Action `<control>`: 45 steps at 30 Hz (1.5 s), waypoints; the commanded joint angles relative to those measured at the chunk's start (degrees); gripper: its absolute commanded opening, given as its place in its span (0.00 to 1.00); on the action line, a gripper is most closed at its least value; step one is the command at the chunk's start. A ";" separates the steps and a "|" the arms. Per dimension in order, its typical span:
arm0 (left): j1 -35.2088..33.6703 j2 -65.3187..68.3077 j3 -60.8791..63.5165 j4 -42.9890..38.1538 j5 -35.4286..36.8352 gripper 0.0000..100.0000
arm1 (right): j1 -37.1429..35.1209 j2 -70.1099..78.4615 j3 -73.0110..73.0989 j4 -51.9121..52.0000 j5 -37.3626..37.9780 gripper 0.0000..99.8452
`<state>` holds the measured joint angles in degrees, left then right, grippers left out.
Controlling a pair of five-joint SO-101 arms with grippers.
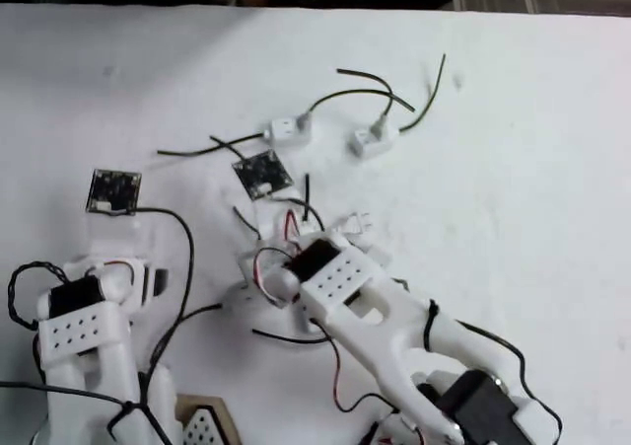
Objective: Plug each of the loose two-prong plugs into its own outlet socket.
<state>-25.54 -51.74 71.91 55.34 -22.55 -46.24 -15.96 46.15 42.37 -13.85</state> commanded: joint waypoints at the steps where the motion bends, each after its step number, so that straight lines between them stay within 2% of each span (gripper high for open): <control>1: -0.31 -1.19 -0.26 -0.97 -0.62 0.25 | -0.92 -4.18 2.02 1.54 -0.44 0.02; 18: 1.10 -1.54 -3.25 -0.53 -0.26 0.25 | -0.75 -31.08 3.43 1.54 1.23 0.02; 26: 9.10 -1.63 -11.69 11.87 -0.53 0.25 | -0.75 -36.53 5.89 1.54 2.11 0.02; 32: 12.97 -1.63 -15.03 12.13 -0.70 0.25 | -0.92 -36.70 10.11 1.63 13.01 0.02; 36: 16.40 -1.63 -15.65 12.13 -0.79 0.25 | -1.01 -36.70 10.02 3.65 15.74 0.02; 41: 16.57 -1.19 -15.38 8.00 -0.79 0.25 | -1.19 -41.54 10.11 7.25 18.81 0.02; 45: 17.01 -1.19 -15.30 7.12 -1.41 0.25 | -4.88 -48.13 10.20 11.12 20.75 0.02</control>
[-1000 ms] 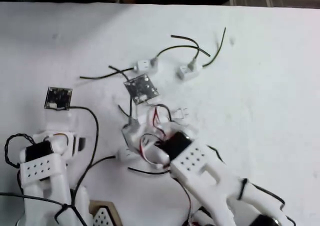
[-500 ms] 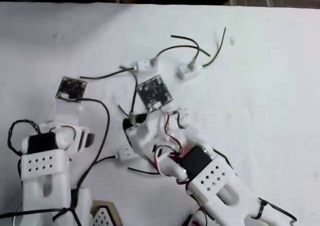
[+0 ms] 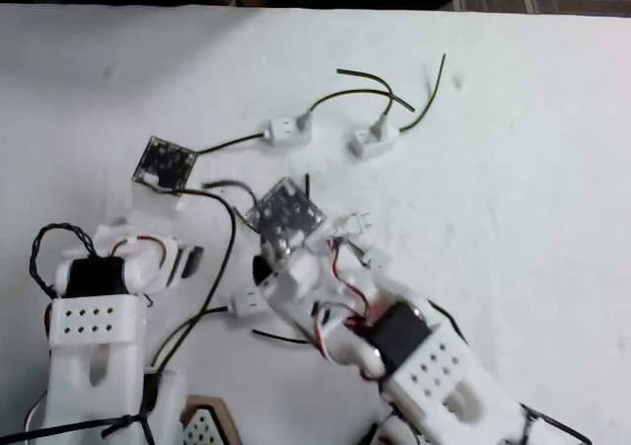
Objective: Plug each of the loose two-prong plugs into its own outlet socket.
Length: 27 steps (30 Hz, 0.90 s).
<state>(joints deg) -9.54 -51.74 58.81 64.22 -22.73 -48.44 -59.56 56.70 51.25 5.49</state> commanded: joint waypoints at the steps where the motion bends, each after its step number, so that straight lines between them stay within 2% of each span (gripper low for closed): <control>1: 1.01 -1.19 -2.29 -1.76 -2.46 0.25 | -3.74 -5.85 -0.35 2.95 1.41 0.02; 5: 1.01 -1.54 -2.55 -1.58 -5.54 0.25 | -5.93 -8.75 0.79 3.82 1.41 0.02; 12: 3.30 -1.63 -2.64 -0.97 -4.84 0.25 | -5.93 -10.68 3.96 0.40 0.88 0.02; 16: 4.00 -4.00 -5.19 1.49 0.70 0.25 | -5.93 -14.29 3.96 0.66 -3.34 0.02; 22: 4.09 -20.26 -6.24 5.80 5.19 0.25 | -5.93 -19.21 5.36 0.57 -5.63 0.02; 24: 4.18 -26.15 -4.92 6.42 6.59 0.21 | -5.93 -20.26 6.07 0.48 -5.63 0.02; 27: 6.46 -32.84 -2.02 6.24 7.30 0.09 | -5.93 -21.05 6.15 0.48 -5.63 0.02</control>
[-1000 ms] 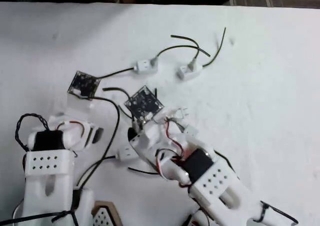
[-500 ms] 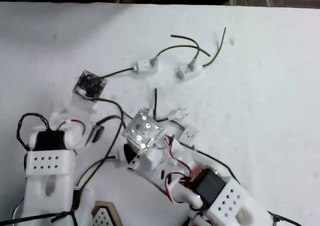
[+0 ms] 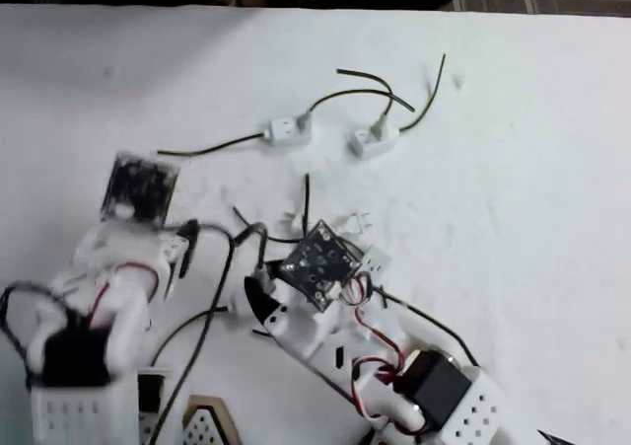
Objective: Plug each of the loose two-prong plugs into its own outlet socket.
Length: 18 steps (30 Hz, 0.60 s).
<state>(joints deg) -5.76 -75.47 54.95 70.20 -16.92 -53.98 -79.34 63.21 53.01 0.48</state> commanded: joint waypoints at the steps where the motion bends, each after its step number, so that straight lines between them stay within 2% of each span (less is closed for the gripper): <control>1: 3.74 -10.68 2.73 0.18 1.49 0.05 | -0.57 -1.45 -0.35 -1.27 -0.62 0.02; 2: 5.14 -11.74 3.43 0.26 1.23 0.02 | -0.66 -1.45 -0.35 -1.27 -0.62 0.02; 14: 21.14 -12.88 4.84 3.25 0.26 0.02 | -0.75 -1.01 0.35 -1.27 -0.62 0.02; 18: 24.57 -12.88 5.01 3.87 -2.11 0.02 | -3.56 -1.01 1.41 -1.19 -0.62 0.02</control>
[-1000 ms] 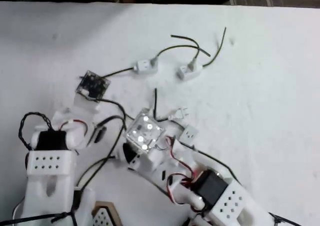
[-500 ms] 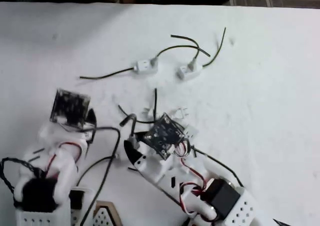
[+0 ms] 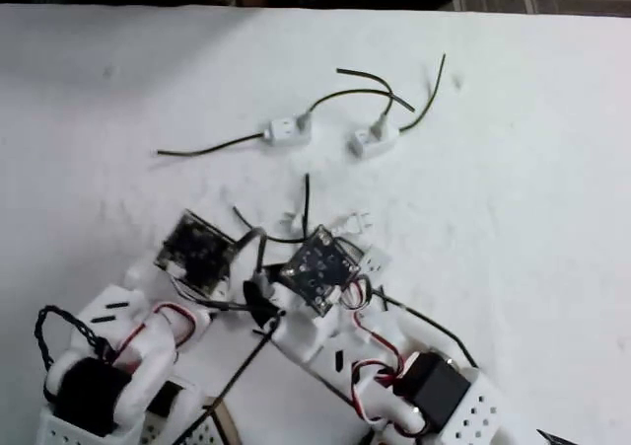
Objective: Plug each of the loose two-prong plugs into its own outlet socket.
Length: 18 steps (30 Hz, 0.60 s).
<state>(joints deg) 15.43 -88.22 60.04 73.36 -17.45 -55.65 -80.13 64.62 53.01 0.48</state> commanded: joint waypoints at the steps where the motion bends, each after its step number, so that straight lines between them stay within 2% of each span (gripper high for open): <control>1: 4.26 -0.13 -0.09 0.97 -1.67 0.02 | -2.51 -0.13 0.18 -1.19 -0.62 0.02; 10: 12.00 -0.13 -0.26 4.84 -5.54 0.02 | -2.77 -0.13 0.53 -1.10 -0.53 0.02; 18: 12.44 -0.13 -0.26 4.75 -7.21 0.02 | -2.77 -0.57 2.02 -1.27 -0.44 0.02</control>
<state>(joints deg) 25.89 -88.22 60.04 77.85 -22.55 -58.02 -80.57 67.08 53.10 0.48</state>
